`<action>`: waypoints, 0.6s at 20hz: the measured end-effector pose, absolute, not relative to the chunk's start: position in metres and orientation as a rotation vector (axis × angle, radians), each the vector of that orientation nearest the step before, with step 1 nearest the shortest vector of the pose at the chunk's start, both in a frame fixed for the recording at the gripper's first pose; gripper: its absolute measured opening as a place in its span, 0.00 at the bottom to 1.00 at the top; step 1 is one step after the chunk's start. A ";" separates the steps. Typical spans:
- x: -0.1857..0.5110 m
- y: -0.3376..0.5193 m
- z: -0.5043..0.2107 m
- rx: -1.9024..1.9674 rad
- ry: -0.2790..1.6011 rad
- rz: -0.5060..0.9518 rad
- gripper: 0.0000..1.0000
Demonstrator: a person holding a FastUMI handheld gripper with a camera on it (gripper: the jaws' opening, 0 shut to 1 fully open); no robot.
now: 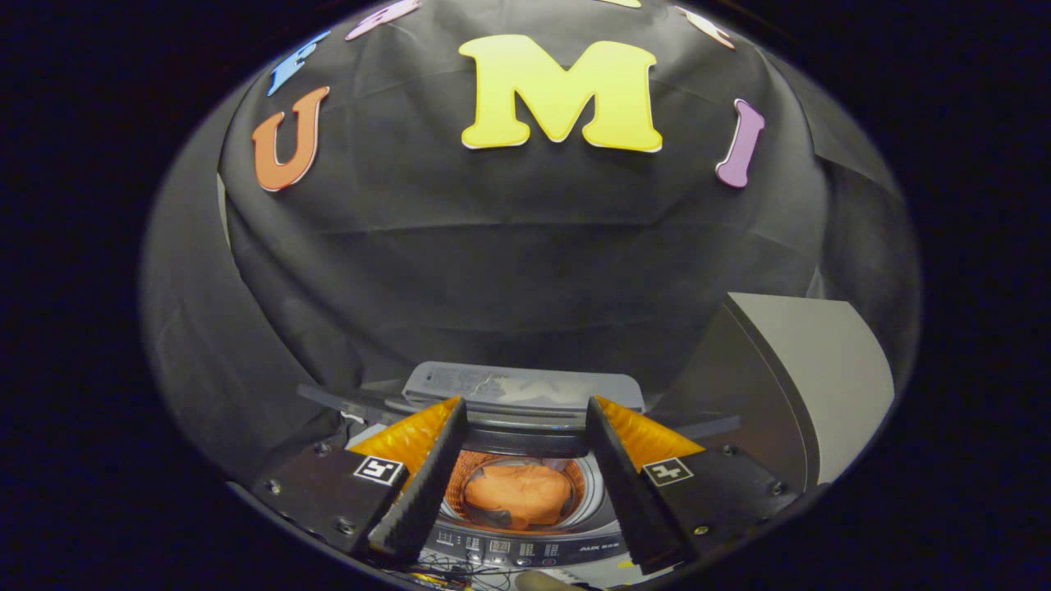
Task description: Put the clothes into the washing machine and then close the washing machine lid.
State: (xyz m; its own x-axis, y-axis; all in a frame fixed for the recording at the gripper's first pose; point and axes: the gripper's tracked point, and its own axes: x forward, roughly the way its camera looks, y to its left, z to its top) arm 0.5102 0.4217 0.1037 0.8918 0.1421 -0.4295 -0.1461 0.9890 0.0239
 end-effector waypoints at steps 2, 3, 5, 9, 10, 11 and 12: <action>0.502 0.421 0.092 -0.023 0.472 0.151 0.91; 0.499 0.420 0.086 -0.026 0.484 0.152 0.91; 0.493 0.417 0.079 -0.033 0.501 0.152 0.91; 0.487 0.412 0.074 -0.032 0.515 0.148 0.91; 0.486 0.410 0.074 -0.030 0.516 0.145 0.91; 0.483 0.407 0.074 -0.027 0.517 0.145 0.91; 0.476 0.401 0.076 -0.024 0.516 0.143 0.91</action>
